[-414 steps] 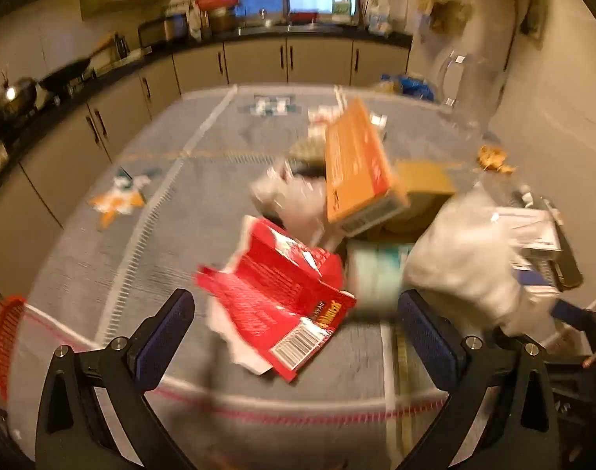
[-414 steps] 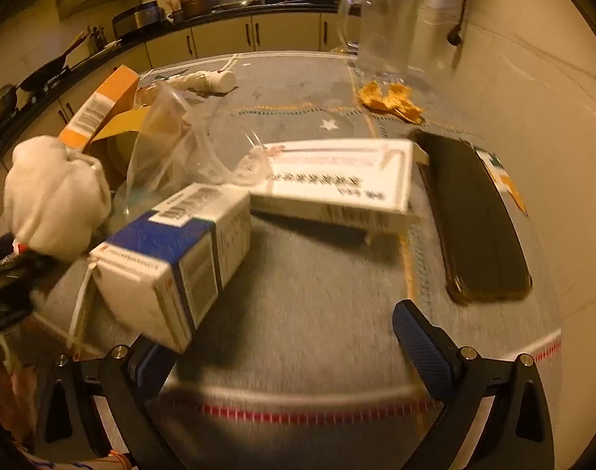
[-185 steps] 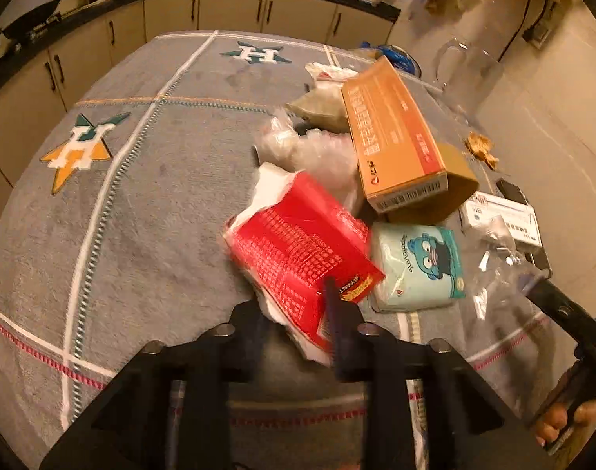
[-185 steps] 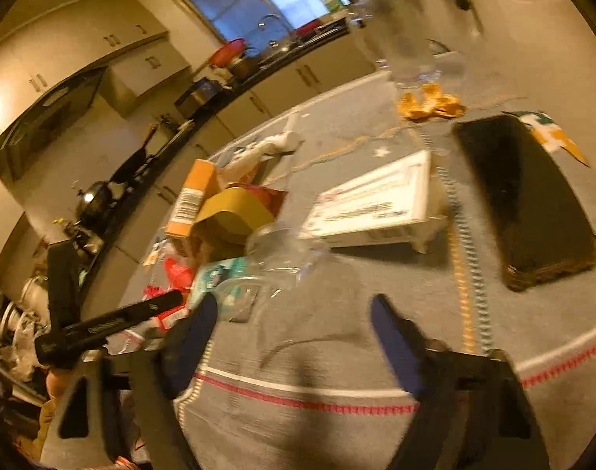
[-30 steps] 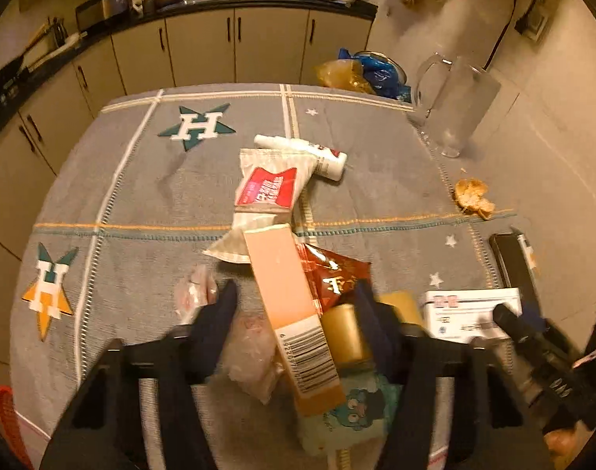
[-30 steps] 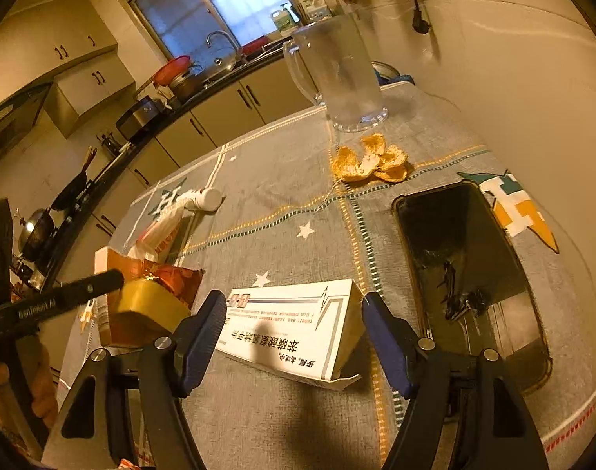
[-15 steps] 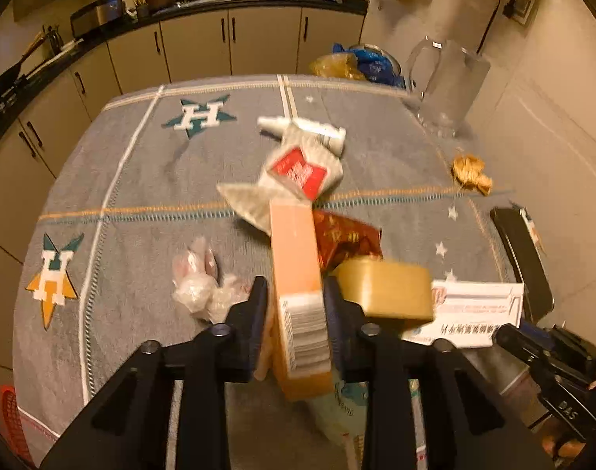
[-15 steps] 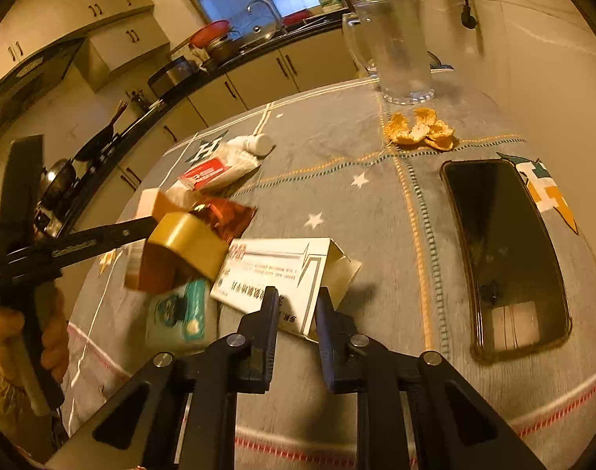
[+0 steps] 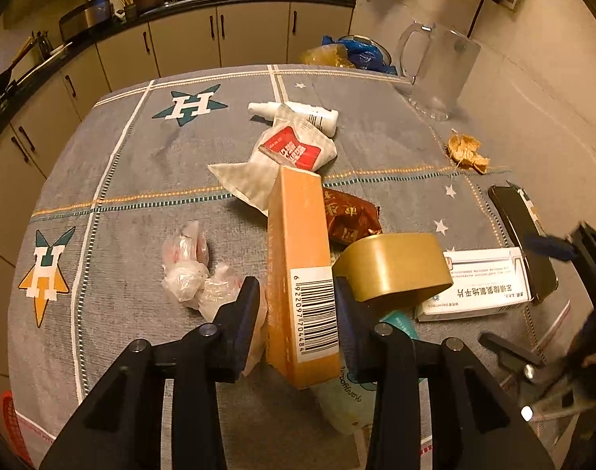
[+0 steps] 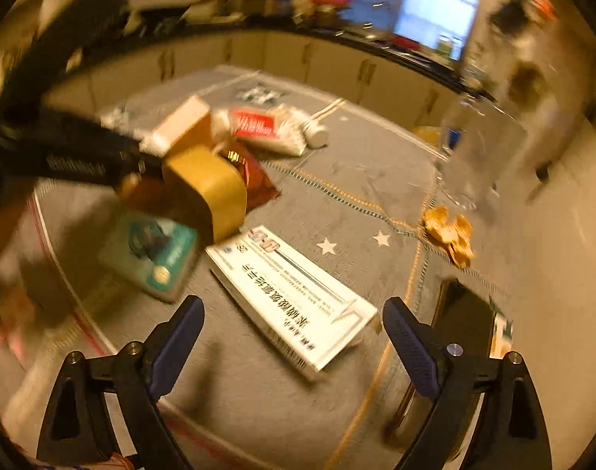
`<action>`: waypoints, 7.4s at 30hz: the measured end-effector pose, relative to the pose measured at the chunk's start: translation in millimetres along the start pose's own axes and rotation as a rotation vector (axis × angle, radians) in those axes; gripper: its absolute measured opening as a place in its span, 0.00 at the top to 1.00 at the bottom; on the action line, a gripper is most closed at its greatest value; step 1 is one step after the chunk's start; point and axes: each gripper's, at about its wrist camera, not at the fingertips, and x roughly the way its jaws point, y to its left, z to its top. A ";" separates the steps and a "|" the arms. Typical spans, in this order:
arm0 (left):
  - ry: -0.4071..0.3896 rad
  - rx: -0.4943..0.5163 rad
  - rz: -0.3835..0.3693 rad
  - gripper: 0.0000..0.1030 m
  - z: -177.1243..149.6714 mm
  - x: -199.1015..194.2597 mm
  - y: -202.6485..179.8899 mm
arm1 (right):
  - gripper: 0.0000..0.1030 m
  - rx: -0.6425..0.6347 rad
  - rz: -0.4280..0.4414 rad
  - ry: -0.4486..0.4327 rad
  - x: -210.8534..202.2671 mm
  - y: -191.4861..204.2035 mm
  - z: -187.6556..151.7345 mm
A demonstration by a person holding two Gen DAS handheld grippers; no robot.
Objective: Collect trash
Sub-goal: 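Grasp the orange box with the left tool while the right tool grasps the white medicine box, then carry both boxes to the red wastebasket and open both tools to drop them, then return both tools over the table toward the plastic bags, then grasp the white plastic bag with the left tool while the right tool grasps the blue-white tissue pack, then carry the bag and tissue pack to the red wastebasket and open both tools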
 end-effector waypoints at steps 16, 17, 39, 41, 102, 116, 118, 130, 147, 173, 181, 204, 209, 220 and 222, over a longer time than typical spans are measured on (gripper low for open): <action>-0.085 -0.043 -0.051 0.79 -25.6 -54.8 9.6 | 0.37 0.149 0.129 -0.007 -4.5 1.6 -6.8; -0.096 -0.044 -0.053 0.79 -29.6 -61.0 10.6 | 0.38 0.154 0.131 -0.016 -8.7 4.9 -8.2; -0.357 -0.310 0.082 0.79 -174.7 -208.3 127.0 | 0.40 0.298 0.338 -0.174 -107.3 54.2 -32.4; -0.358 -0.359 0.129 0.79 -191.1 -216.1 148.4 | 0.40 0.293 0.383 -0.181 -110.0 67.6 -25.4; -0.268 -0.491 0.265 0.32 -254.5 -191.8 223.1 | 0.25 0.251 0.640 -0.172 -38.5 260.5 70.2; -0.105 -0.340 0.098 0.32 -191.7 -99.9 114.4 | 0.23 0.536 0.370 -0.189 -64.9 78.6 -44.3; -0.094 -0.329 0.101 0.31 -189.0 -92.0 107.6 | 0.23 0.575 0.336 -0.191 -67.7 57.6 -57.2; -0.077 -0.226 0.253 0.04 -179.0 -70.0 77.7 | 0.21 0.509 0.313 -0.145 -44.1 41.2 -42.5; -0.080 -0.245 0.124 0.00 -144.9 -88.2 82.3 | 0.18 0.368 0.364 -0.093 8.1 74.3 11.6; -0.064 -0.258 0.025 0.73 -18.2 -2.1 67.4 | 0.81 0.292 0.385 -0.098 27.3 85.7 12.3; -0.168 -0.247 0.043 0.73 -59.3 -74.8 75.7 | 0.60 0.291 0.409 -0.122 21.7 91.2 12.2; -0.413 -0.481 0.358 0.73 -221.1 -223.5 182.4 | 0.71 0.167 0.205 -0.024 1.8 152.0 24.2; -0.424 -0.555 0.401 0.73 -248.4 -234.4 217.0 | 0.70 0.162 0.242 -0.066 -21.1 168.9 37.6; -0.392 -0.698 0.436 0.72 -301.8 -225.5 288.4 | 0.69 0.049 0.459 -0.117 -45.6 267.1 89.4; -0.384 -0.716 0.430 0.72 -310.1 -222.2 298.6 | 0.69 0.028 0.512 -0.110 -42.1 291.6 103.5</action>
